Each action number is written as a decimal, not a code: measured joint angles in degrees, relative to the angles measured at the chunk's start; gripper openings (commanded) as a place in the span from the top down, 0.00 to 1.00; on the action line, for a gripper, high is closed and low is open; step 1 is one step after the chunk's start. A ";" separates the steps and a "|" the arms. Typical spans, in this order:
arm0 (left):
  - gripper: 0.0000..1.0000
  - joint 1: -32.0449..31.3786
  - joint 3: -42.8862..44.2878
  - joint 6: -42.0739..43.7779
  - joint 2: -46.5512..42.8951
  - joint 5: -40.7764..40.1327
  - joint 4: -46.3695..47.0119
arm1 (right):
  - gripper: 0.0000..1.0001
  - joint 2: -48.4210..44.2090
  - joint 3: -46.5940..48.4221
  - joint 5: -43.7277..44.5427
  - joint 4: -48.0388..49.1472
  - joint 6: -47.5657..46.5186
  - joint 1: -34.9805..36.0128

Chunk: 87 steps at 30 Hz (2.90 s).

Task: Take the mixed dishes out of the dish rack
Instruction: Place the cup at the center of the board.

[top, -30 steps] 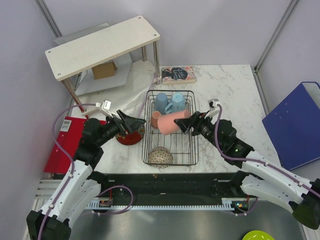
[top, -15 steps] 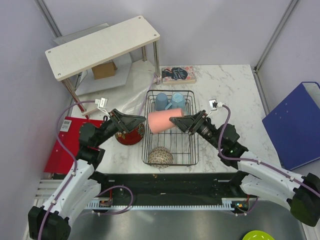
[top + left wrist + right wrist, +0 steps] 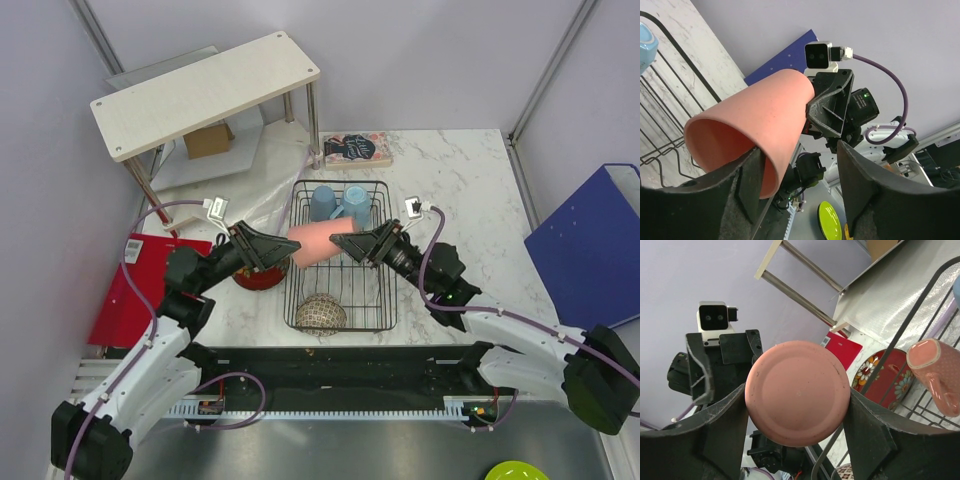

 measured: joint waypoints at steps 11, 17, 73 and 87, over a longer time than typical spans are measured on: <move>0.98 0.07 0.11 0.13 1.92 -0.17 -0.92 | 0.96 1.27 1.27 -1.86 0.83 -0.09 -0.39; 0.98 -0.22 6.27 4.33 2.49 -0.70 -12.24 | 0.02 0.70 5.03 -0.81 -9.51 -3.08 -0.48; 0.98 -12.17 51.54 49.40 47.06 -44.26 -91.32 | 0.02 -6.19 12.92 29.66 -66.40 -20.55 0.24; 0.98 -12.07 49.94 49.35 48.41 -49.33 -87.54 | 0.02 -7.43 11.19 28.37 -65.24 -20.15 0.24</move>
